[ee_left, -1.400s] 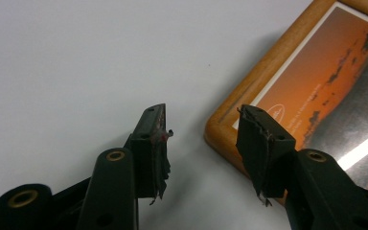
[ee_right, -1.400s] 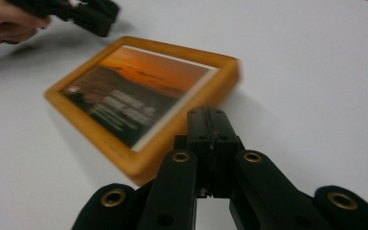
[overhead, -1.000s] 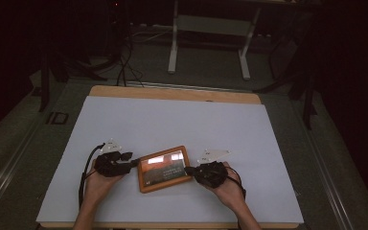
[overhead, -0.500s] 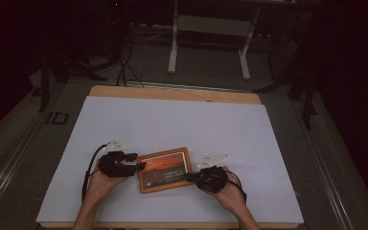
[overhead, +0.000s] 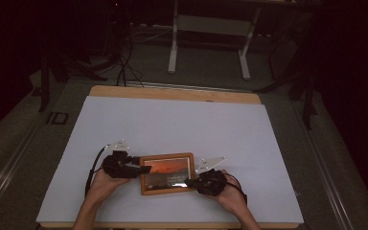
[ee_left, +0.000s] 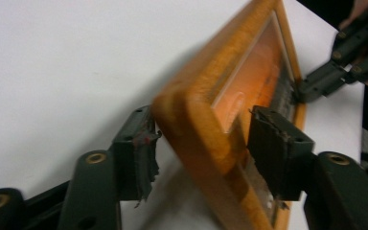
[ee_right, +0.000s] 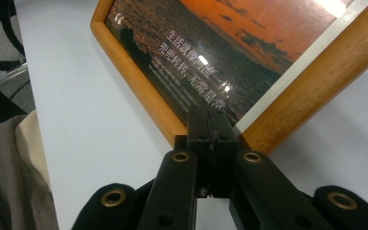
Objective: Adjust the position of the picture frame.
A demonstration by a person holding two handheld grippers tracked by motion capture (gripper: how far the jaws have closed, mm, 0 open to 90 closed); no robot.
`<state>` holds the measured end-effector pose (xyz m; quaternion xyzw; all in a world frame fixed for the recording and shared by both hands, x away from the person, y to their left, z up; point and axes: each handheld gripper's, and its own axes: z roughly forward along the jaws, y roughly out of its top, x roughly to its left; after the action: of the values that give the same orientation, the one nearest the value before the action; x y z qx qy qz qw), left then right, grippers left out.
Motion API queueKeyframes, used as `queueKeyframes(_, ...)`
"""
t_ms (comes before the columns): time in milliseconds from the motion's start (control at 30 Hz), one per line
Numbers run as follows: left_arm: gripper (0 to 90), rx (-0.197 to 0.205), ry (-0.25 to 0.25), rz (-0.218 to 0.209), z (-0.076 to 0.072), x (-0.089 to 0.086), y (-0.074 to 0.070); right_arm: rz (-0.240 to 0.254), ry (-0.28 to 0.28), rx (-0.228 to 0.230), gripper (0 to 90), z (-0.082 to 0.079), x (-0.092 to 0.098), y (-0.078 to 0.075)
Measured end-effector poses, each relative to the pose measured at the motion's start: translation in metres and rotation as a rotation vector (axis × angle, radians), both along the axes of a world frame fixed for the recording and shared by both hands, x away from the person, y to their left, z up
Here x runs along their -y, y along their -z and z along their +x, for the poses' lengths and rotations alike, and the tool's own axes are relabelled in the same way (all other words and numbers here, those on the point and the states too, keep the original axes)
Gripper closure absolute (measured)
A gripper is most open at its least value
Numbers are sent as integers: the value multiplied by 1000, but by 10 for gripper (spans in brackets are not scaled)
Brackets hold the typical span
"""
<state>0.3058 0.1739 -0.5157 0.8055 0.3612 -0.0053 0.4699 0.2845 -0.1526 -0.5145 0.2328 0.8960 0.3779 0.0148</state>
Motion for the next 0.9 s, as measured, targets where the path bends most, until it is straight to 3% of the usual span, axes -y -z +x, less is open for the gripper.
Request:
queueKeyframes(67, 437, 7, -2, 30, -1, 4, -2, -6, -4, 3, 900, 0, 0, 0)
queueKeyframes(167, 438, -6, -7, 31, -2, 3, -4, -8, -5, 4, 900, 0, 0, 0)
queueKeyframes(367, 555, 22, 0, 14, -7, -8, -13, -9, -5, 22, 899, 2, 7, -7)
queueKeyframes(400, 578, 31, 1, 17, -8, -7, -14, 29, 16, 20, 879, 5, 16, -13)
queueKeyframes(500, 585, 38, 5, 17, -9, -7, -15, 54, 40, 22, 861, 8, 24, -16)
queueKeyframes(667, 623, 53, 60, -13, -13, -6, -18, 172, 131, 9, 583, 17, 41, -22)
queueKeyframes(800, 641, 71, 99, -17, -17, -5, -21, 190, 136, 2, 520, 19, 40, -21)
queueKeyframes(833, 661, 74, 121, -20, -19, -5, -22, 223, 105, -11, 490, 21, 36, -18)
queueKeyframes(900, 665, 78, 133, -20, -20, -5, -23, 236, 90, -20, 500, 21, 35, -18)
